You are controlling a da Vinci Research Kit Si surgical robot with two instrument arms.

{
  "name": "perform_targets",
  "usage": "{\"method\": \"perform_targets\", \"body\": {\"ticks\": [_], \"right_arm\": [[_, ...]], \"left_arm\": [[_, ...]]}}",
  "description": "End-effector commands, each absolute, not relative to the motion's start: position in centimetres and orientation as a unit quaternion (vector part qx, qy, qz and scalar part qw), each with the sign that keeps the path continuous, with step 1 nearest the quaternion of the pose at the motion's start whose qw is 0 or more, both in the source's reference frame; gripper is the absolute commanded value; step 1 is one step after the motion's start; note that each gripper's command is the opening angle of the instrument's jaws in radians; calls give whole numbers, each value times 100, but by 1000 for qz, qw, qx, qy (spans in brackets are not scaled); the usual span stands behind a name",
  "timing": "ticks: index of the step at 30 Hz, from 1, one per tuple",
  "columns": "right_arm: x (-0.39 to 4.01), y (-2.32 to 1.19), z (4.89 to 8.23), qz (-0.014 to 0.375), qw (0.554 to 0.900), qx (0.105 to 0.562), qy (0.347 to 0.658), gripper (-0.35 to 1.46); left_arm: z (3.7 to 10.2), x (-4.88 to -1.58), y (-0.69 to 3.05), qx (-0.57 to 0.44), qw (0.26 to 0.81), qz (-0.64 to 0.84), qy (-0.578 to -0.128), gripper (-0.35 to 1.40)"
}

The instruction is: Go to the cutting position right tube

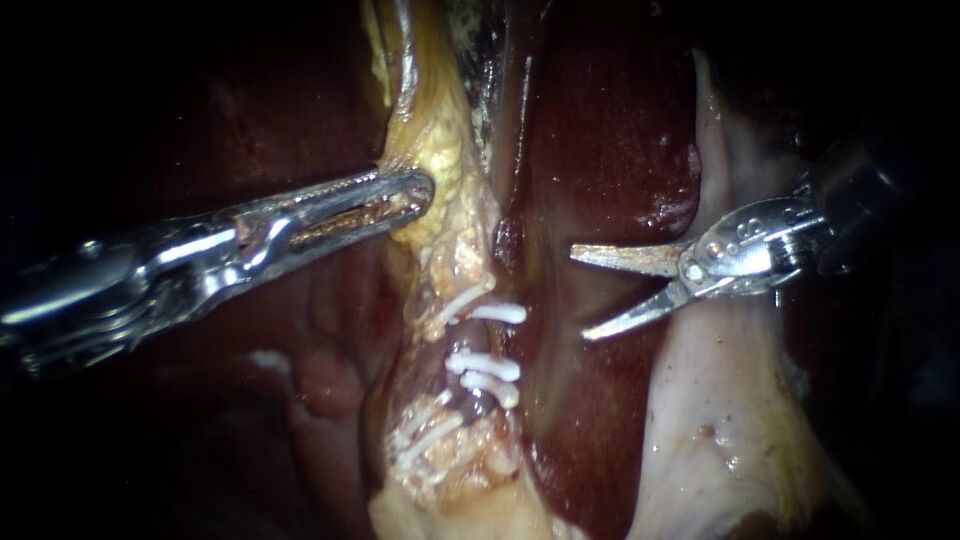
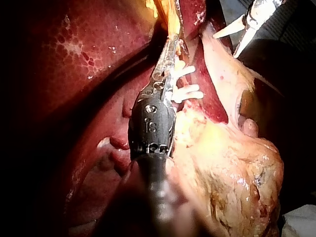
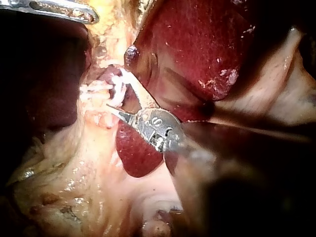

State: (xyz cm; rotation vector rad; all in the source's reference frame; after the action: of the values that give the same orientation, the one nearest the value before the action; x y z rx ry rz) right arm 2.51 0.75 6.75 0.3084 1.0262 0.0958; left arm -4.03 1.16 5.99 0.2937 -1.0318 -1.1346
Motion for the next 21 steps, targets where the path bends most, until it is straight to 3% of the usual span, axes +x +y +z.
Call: {"method": "perform_targets", "body": {"ticks": [1, 5, 8, 16, 21], "right_arm": [[251, 74, 674, 45, 859, 148, 489, 144], [255, 64, 677, 30, 852, 173, 494, 144], [262, 47, 688, 37, 853, 206, 478, 144], [284, 9, 721, 113, 830, 313, 447, 144], [302, 0, 728, 138, 818, 356, 431, 141]], "left_arm": [[599, -403, 115, 132, 710, -511, -465, -35], [592, -398, 120, 136, 710, -511, -465, -35], [577, -389, 129, 140, 710, -512, -463, -35], [527, -362, 139, 134, 693, -522, -479, -35], [499, -343, 142, 124, 690, -522, -486, -35]]}}
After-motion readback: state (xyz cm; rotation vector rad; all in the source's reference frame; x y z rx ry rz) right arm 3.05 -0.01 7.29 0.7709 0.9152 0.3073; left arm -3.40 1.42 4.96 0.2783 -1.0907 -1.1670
